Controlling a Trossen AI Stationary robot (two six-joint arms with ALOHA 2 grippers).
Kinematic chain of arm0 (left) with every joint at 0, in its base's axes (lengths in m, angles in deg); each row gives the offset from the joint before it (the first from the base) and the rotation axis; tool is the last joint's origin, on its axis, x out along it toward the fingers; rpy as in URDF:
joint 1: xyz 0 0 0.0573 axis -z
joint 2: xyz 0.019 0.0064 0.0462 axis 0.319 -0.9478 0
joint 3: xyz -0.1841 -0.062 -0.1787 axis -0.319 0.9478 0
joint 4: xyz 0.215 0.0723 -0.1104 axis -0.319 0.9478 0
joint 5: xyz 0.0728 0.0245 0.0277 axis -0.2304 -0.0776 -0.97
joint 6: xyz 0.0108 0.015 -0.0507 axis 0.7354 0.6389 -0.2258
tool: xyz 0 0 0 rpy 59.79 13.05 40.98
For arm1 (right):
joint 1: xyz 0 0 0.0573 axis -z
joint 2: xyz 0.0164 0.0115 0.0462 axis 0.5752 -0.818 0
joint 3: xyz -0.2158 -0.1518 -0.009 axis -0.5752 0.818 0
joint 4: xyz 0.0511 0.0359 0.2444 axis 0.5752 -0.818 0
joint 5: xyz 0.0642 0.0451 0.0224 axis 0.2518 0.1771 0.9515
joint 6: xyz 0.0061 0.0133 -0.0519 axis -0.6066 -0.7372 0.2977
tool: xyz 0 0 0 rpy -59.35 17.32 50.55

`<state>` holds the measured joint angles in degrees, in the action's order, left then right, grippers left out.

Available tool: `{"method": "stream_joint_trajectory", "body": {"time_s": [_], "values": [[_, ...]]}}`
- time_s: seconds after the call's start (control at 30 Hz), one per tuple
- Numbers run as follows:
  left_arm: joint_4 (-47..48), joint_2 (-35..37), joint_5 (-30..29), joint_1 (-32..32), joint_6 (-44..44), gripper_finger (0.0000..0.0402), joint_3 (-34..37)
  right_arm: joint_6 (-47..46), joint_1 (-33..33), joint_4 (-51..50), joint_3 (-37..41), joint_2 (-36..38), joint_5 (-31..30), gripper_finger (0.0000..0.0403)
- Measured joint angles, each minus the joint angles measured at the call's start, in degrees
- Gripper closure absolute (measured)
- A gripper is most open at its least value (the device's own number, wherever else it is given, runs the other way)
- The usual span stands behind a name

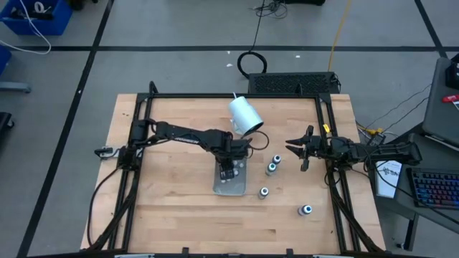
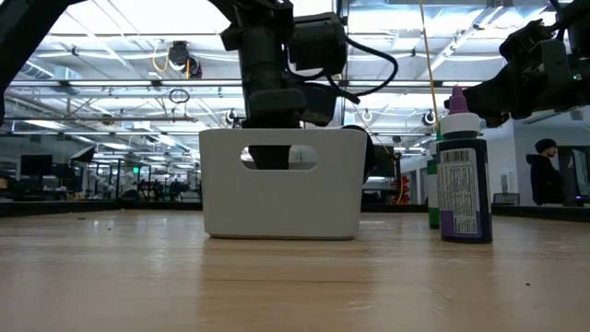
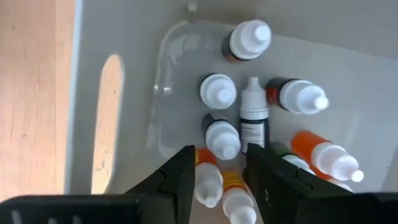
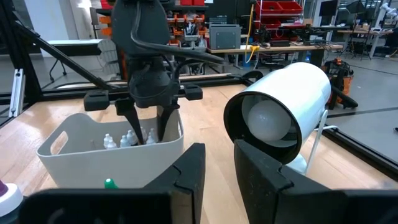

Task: Pick & Place food coloring
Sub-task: Put the big black food coloring bottle into the gray bin

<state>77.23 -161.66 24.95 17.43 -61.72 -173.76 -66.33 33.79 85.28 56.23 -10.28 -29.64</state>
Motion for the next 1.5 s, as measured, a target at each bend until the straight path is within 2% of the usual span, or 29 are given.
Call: {"method": "stream_joint_trajectory", "body": {"time_s": [0.37,0.63,0.9,0.97,1.07,1.17,1.27,1.4,1.5], "values": [[7.72,1.04,-0.23,0.2,-2.19,0.0254,-0.08,-0.01,-0.01,0.02,0.01,0.02,0.0,0.0325],[6.81,6.09,-3.16,0.2,-3.44,0.0254,-0.18,0.0,-0.01,0.21,0.01,-0.13,0.01,0.0325],[4.39,13.39,-3.52,0.51,-3.2,0.0254,-0.16,-0.02,-0.02,0.06,0.02,-0.46,0.0,0.0325],[2.05,16.42,-5.32,1.15,-1.45,0.0254,-0.14,0.0,-0.02,0.06,0.02,-0.46,0.0,0.0325],[-3.45,21.64,-12.21,3.6,0.79,0.0254,1.43,0.0,-0.02,0.06,0.0,-0.46,0.0,0.0325],[-10.23,28.13,-19.1,6.97,2.53,0.0254,6.9,-0.02,-0.02,0.0,0.01,-0.46,0.0,0.0325],[-19.14,35.83,-23.44,10.01,2.74,0.0254,16.95,0.0,-0.02,0.0,0.0,-0.46,0.0,0.0325],[-34.75,47.82,-28.51,12.26,0.62,0.0254,35.63,0.0,-0.02,0.0,0.0,-0.46,0.0,0.0325],[-46.13,56.61,-29.86,13.12,-0.53,0.0254,50.86,0.0,-0.02,0.02,0.0,-0.46,0.0,0.0325]]}}
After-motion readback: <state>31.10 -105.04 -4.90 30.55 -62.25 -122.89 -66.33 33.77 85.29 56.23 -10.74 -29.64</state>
